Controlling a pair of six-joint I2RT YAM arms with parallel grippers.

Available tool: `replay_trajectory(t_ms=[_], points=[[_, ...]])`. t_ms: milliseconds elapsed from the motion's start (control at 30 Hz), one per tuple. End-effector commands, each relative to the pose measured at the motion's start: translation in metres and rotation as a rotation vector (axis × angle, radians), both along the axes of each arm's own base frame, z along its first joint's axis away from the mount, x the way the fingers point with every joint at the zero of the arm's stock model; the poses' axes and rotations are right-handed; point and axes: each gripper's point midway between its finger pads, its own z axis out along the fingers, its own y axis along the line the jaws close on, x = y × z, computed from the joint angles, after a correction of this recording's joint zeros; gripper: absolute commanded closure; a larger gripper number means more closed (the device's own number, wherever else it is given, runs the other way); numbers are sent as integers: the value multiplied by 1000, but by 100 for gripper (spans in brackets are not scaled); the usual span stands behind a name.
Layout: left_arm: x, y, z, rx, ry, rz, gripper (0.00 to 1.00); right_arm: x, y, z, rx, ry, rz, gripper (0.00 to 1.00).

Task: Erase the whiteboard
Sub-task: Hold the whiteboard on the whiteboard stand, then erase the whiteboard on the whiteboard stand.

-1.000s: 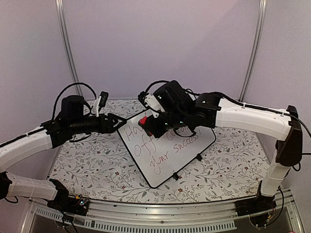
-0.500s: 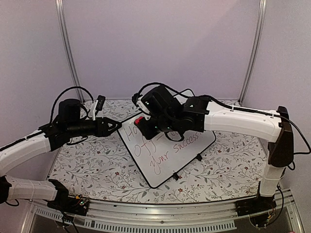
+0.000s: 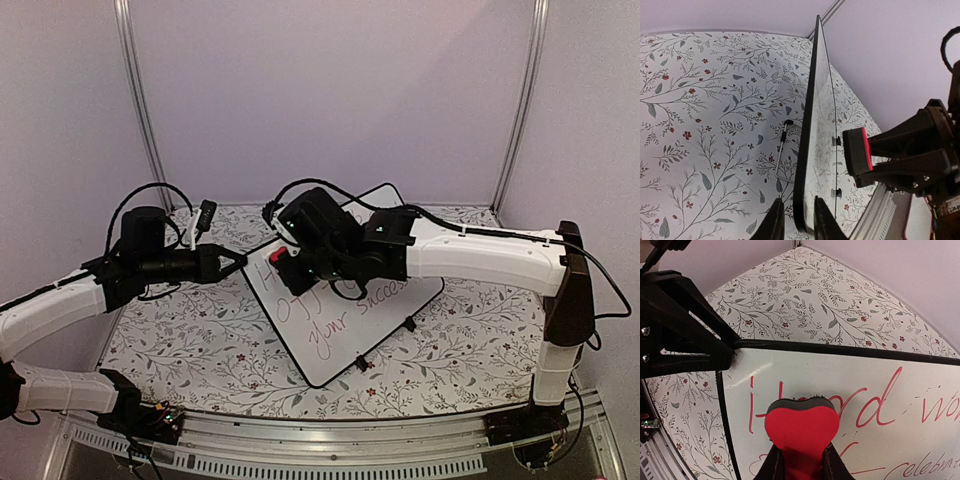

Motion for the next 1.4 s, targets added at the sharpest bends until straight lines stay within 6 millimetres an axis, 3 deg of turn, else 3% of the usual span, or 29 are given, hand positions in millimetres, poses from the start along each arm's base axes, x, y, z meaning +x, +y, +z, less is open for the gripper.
replay_trajectory(t_ms=[0,500,1367], points=[[0,0,1,-21,-6,-13,80,-1,16,13,38,-32,14,95],[1,-4,7,-51,-21,-32,92,3,39,-5,-25,-36,33,95],[1,-2,5,-52,-10,-30,100,-18,15,-66,-186,22,4,95]])
